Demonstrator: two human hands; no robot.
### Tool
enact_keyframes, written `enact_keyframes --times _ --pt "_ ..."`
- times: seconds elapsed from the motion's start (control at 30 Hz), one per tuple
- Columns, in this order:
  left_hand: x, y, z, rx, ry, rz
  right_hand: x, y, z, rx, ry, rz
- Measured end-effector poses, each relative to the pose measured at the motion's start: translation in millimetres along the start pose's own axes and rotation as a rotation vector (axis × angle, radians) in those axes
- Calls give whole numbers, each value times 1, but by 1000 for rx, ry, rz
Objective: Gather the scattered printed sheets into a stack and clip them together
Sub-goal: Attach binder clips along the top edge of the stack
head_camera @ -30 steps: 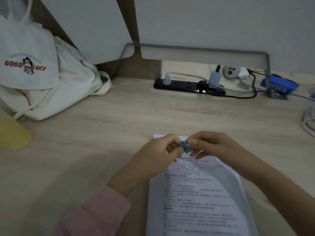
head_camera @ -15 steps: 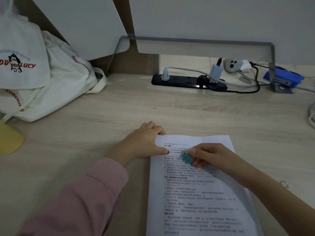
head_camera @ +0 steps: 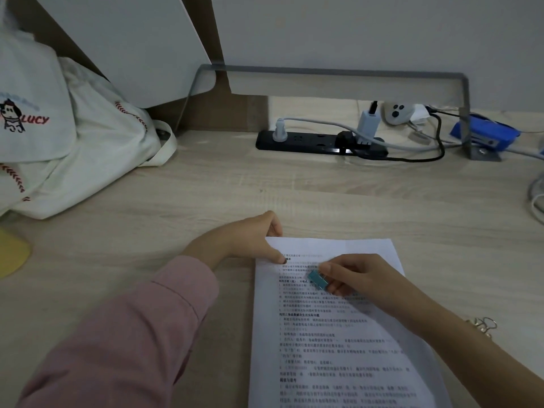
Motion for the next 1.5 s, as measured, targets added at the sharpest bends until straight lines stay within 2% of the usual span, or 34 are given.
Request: enact_keyframes --times 0.07,0.2,0.3,0.4,0.6,0.77,0.87,0.97,1.1,1.2,1.5 --pt "1 9 -6 45 -74 -164 0 0 -1 -3 1 -10" --pt "6 37 -25 105 -373 -612 0 -1 -1 -5 7 -9" --pt "18 46 -32 137 -439 -857 0 -2 0 7 22 12" --pt "25 49 -33 143 -477 -987 -1 -2 1 17 35 48" --pt "27 52 -33 107 -524 -1020 -5 3 3 7 45 47" --pt "27 51 -33 94 -557 -993 -13 52 22 -163 -11 -290" --pt "28 52 -32 90 -574 -970 -7 82 40 -283 -32 -388" --pt "28 53 -34 87 -595 -941 6 96 61 -322 -22 -491" --pt "29 54 -33 99 -603 -930 17 98 79 -312 24 -562" --pt "28 53 -34 123 -611 -912 18 96 86 -295 98 -501" --pt "28 53 -35 189 -634 -882 22 87 113 -90 395 -388"
Point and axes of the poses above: each hand's wrist, its own z-axis towards the middle knuckle, its own x-axis out of the palm, y = z × x, the point moved 8 cm from there along z, towards the middle knuckle, and after that the axes turned 15 degrees about y, right-handed, at the moved point
